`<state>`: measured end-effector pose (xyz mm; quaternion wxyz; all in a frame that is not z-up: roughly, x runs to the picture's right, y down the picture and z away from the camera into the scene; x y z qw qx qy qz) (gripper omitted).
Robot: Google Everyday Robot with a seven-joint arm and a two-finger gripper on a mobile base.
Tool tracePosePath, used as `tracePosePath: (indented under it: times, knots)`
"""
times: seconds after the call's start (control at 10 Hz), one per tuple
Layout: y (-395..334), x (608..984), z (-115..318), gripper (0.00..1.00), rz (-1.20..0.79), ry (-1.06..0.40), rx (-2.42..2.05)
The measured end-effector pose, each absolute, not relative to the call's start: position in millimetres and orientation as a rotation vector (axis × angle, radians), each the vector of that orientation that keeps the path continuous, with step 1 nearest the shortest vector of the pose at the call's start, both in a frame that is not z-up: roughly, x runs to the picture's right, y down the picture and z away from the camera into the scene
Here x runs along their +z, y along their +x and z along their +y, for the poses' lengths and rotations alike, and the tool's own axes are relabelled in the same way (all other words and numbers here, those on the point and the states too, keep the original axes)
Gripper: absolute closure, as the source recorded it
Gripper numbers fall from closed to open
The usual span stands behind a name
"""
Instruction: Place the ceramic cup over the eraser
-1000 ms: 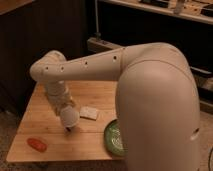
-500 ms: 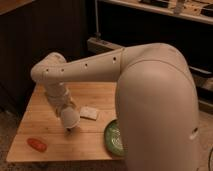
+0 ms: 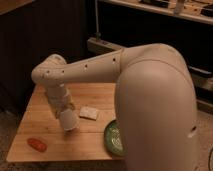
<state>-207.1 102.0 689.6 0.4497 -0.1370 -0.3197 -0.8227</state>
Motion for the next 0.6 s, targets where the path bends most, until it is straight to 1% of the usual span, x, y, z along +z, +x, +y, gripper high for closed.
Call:
tracePosePath:
  times: [0.2, 0.3, 0.4, 0.5, 0.6]
  knots:
    - [-207.4, 690.2, 104.0, 0.22, -0.789, -0.341, -2.036]
    - [-207.9, 690.3, 104.5, 0.26, -0.790, -0.341, -2.037]
    - [-209.3, 689.5, 104.1, 0.37, -0.792, -0.338, -2.041]
    - [-209.2, 688.7, 104.0, 0.43, -0.792, -0.339, -2.044]
    - [-209.0, 688.7, 104.7, 0.44, -0.792, -0.342, -2.046]
